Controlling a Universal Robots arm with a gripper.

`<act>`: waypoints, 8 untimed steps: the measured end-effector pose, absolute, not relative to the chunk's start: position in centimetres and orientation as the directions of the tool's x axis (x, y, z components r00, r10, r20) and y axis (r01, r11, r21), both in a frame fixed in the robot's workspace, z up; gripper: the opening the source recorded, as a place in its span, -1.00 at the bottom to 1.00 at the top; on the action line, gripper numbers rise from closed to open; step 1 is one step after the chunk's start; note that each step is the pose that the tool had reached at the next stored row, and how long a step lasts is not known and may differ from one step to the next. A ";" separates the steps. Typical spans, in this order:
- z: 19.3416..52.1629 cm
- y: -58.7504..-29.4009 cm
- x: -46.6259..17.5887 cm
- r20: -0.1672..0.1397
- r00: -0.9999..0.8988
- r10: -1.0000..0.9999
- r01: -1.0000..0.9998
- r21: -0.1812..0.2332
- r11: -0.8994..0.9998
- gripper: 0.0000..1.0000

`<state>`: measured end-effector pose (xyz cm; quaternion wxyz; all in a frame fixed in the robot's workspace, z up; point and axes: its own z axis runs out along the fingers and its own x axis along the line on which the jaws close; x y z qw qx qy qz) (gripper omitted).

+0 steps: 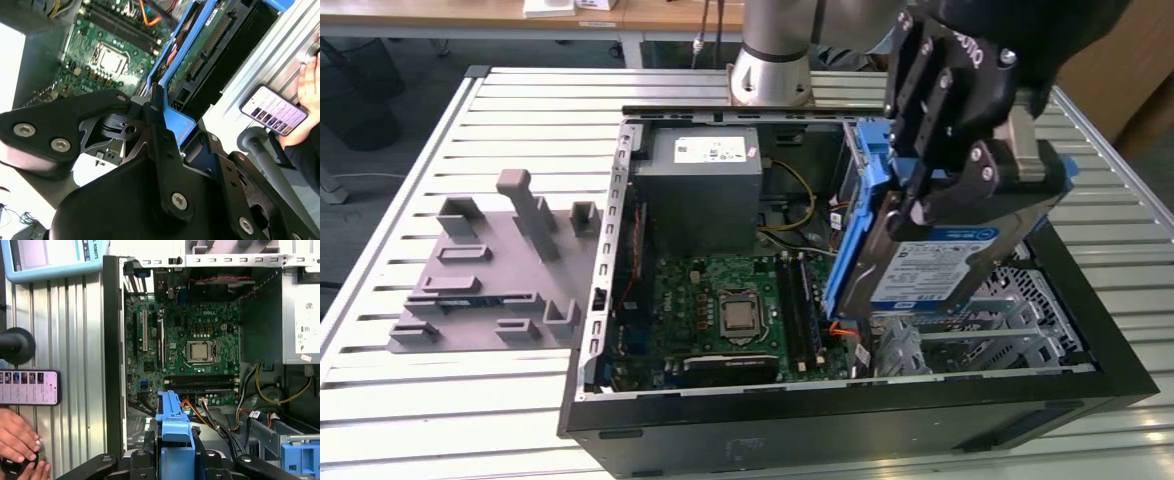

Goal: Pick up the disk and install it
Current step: 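Insert the disk into the insertion slot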

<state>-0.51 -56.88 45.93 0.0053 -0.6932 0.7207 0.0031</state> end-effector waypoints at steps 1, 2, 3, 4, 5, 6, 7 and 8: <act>45.9 -56.9 -0.1 -0.012 -0.039 -0.999 -0.999 -0.003 0.039 -0.27; 45.9 -56.9 0.4 -0.012 -0.039 -0.999 -0.999 -0.003 0.039 -0.27; 45.8 -56.9 0.8 -0.012 -0.039 -0.999 -0.999 -0.003 0.039 -0.27; 45.8 -56.9 1.3 -0.012 -0.039 -0.999 -0.999 -0.003 0.039 -0.27; 45.8 -56.9 1.7 -0.012 -0.039 -0.999 -0.999 -0.003 0.039 -0.27; 45.8 -56.9 2.1 -0.012 -0.039 -0.999 -0.999 -0.003 0.039 -0.27; 45.7 -56.9 2.4 -0.012 -0.039 -0.999 -0.999 -0.003 0.039 -0.27; 45.7 -56.9 2.6 -0.012 -0.039 -0.999 -0.999 -0.003 0.039 -0.27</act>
